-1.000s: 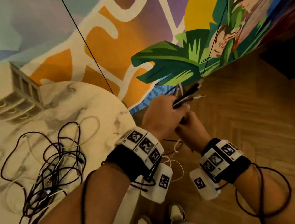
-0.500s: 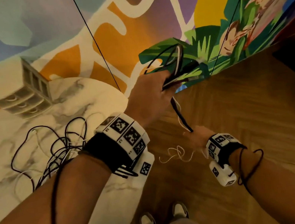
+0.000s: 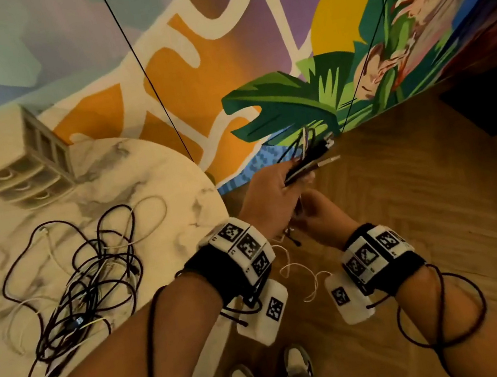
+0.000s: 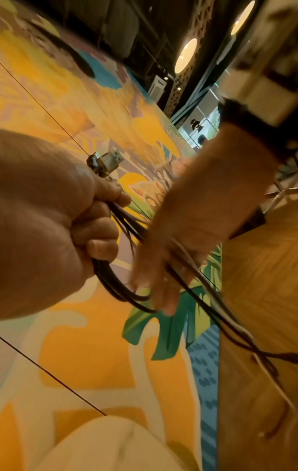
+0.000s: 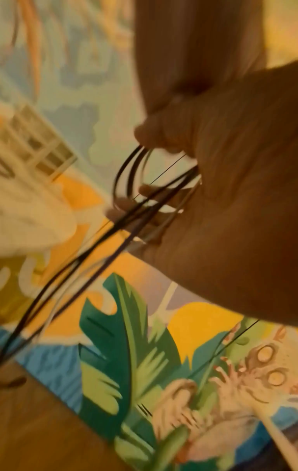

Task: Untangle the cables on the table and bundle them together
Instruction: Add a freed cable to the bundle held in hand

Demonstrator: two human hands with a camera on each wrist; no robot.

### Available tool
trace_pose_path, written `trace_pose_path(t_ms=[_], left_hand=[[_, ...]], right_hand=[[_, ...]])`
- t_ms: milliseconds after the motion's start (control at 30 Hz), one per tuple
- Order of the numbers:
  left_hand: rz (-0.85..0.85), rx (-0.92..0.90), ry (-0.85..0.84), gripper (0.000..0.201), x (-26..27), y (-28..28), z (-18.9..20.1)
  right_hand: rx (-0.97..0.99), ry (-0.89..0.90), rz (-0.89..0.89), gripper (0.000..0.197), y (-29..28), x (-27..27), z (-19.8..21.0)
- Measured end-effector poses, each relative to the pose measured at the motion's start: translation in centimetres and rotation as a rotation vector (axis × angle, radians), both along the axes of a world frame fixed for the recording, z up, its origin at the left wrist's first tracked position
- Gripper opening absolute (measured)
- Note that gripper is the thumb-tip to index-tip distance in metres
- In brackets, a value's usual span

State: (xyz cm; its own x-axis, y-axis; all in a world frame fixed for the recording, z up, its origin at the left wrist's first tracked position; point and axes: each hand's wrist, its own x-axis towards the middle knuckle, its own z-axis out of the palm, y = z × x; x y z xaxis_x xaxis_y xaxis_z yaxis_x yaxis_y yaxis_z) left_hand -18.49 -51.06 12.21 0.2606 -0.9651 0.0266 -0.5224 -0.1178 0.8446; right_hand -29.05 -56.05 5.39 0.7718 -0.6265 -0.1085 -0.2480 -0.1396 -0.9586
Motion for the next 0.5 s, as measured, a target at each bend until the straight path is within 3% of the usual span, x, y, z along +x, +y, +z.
trace_pose_path(t_ms=[67, 133, 267, 333, 400, 433, 500], left_hand=[[-0.014, 0.03, -0.048, 0.019, -0.1, 0.1, -0.5], [0.008, 0.034, -0.047, 0.023, 0.7, 0.3, -0.1], [0.215, -0.09, 0.01, 0.032, 4.2, 0.7, 2.2], [0.245, -0.101, 0.045, 0.039, 5.7, 0.8, 3.6], [0.26, -0.075, 0.171, 0.045, 6.1, 0.7, 4.2], [0.267, -0.053, 0.255, 0.048, 5.9, 0.8, 4.3], [0.249, 0.003, 0.398, 0.052, 4.7, 1.1, 3.6]], right_hand=[[0.07, -0.108, -0.078, 0.025, 0.7, 0.7, 0.7], [0.13, -0.052, -0.247, 0.032, 0.3, 0.2, -1.0], [0.003, 0.432, -0.436, 0.048, -1.1, -4.4, -6.8], [0.002, 0.739, -0.407, 0.045, -1.5, -7.2, -10.5], [0.06, 0.977, -0.232, 0.029, -1.1, -8.6, -12.7], [0.041, 1.013, -0.138, 0.021, -0.9, -8.5, -12.9], [-0.037, 0.865, -0.076, 0.005, -0.8, -7.2, -11.7]])
